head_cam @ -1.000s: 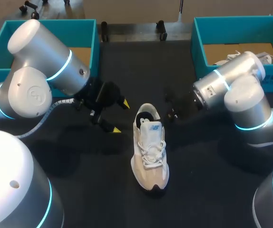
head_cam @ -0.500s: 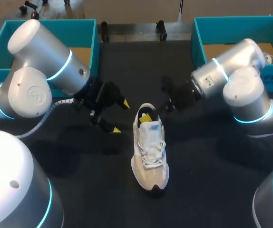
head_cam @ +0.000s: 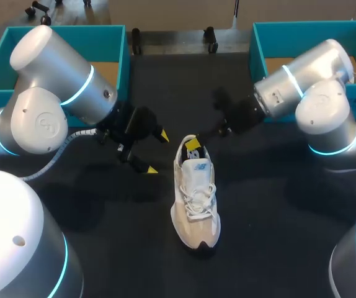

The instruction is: Take the shoe out of the shoebox, open the shoe tongue, remove and reinsert the insole, then place the shoe into the shoebox

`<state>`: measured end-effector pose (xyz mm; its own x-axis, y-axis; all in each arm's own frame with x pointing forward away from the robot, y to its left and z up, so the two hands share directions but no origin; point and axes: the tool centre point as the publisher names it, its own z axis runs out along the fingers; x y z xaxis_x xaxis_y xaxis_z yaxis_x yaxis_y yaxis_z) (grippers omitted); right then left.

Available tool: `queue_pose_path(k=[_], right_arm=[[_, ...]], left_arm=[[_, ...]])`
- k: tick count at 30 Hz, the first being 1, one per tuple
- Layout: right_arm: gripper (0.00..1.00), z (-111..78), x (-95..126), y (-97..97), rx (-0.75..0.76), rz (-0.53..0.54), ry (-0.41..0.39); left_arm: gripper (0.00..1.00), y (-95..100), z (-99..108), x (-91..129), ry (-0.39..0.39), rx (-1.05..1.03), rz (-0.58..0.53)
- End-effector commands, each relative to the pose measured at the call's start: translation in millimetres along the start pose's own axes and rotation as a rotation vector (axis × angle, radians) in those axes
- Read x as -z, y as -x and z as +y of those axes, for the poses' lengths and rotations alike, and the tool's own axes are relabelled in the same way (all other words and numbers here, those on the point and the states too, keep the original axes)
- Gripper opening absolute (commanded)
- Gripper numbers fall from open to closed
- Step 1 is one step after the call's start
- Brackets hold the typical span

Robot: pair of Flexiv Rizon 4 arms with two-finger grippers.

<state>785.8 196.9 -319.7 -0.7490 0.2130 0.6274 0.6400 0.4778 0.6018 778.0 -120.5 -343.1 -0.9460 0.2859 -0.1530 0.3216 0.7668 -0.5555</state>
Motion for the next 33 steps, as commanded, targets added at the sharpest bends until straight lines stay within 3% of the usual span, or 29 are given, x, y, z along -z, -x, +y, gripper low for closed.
queue_pose_path(k=[1, 14, 16, 18, 33], right_arm=[[0.00, -0.8, -8, 6.2, 0.004, 0.000, 0.012], [0.00, -8.5, -22, 11.9, -0.020, 0.027, -0.025], [0.18, -7.9, -21, 10.6, -0.019, 0.020, -0.030], [0.25, -5.9, -19, 8.5, -0.017, 0.016, -0.033], [0.40, 8.5, -11, -9.9, 0.024, -0.024, -0.045]], left_arm=[[1.00, -0.5, -1, 0, 0.005, -0.001, -0.001], [1.00, -0.5, -1, 0, 0.005, -0.001, -0.001], [1.00, -0.5, -1, 0, 0.005, -0.001, -0.001], [1.00, -0.5, -1, 0, 0.005, -0.001, -0.001], [1.00, -0.5, -1, 0, 0.005, -0.001, -0.001]])
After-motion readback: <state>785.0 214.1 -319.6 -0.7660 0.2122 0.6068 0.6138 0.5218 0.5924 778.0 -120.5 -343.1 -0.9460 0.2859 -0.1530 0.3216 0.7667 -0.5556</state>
